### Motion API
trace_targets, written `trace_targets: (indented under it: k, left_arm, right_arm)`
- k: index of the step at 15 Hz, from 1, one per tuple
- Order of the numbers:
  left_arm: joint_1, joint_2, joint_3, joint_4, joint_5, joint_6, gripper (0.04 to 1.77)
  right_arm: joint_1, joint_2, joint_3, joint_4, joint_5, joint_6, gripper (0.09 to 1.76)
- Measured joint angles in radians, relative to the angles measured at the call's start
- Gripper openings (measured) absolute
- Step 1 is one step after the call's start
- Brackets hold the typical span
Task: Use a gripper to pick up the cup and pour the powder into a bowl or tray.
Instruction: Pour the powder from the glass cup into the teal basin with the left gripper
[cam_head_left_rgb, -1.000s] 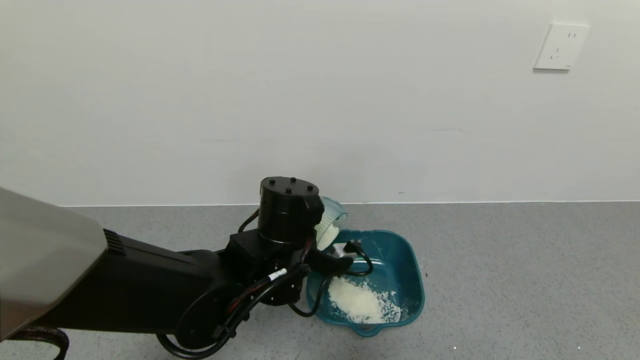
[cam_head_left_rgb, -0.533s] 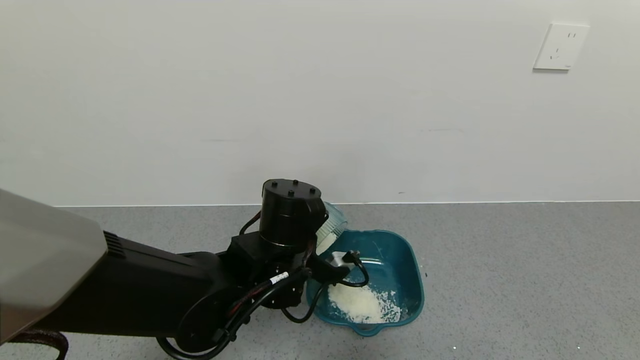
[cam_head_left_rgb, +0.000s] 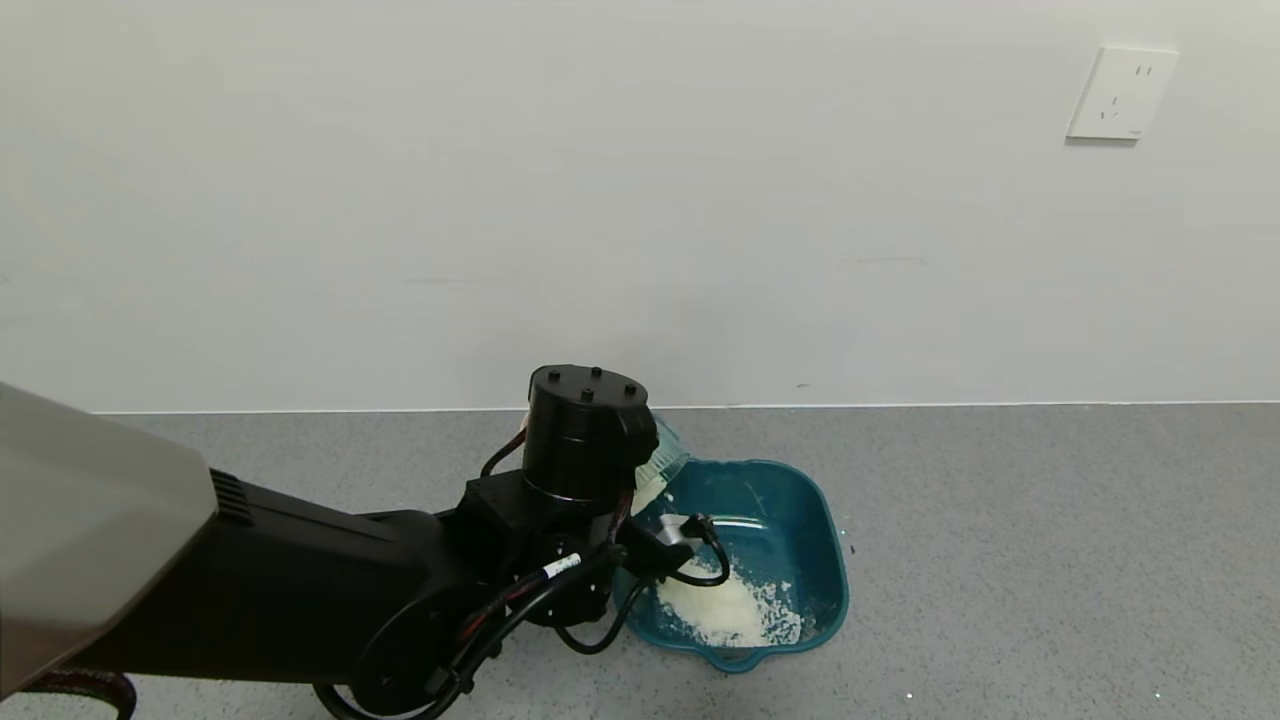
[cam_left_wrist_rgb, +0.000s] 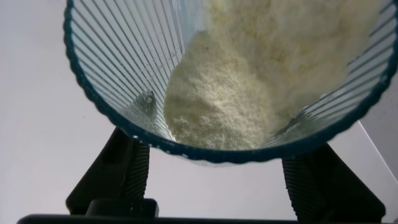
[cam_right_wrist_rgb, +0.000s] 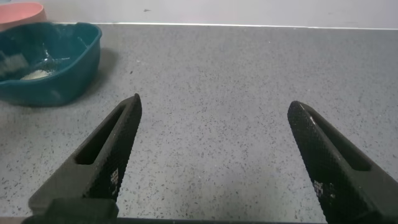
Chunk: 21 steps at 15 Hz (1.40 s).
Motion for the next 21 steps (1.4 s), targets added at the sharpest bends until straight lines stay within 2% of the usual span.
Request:
trace_targets:
  k: [7,10,14,21]
  left_arm:
    - [-0.001,-0.003,0.0,-0.012,0.0,-0.02,1.23]
    - [-0.004,-0.009,-0.003,-0.011,0.001,-0.109,1.23]
    - [-0.011,-0.022,-0.009,-0.003,0.001,-0.3,1.23]
    - [-0.027,-0.029,0.011,0.005,-0.01,-0.72,1.23]
  right_arm:
    - [0.0,0.0,0.0,0.0,0.0,0.0,1.71]
    - [0.0,0.0,0.0,0.0,0.0,0.0,1.71]
    - [0.0,0.0,0.0,0.0,0.0,0.0,1.71]
    - [0.0,0.0,0.0,0.0,0.0,0.0,1.71]
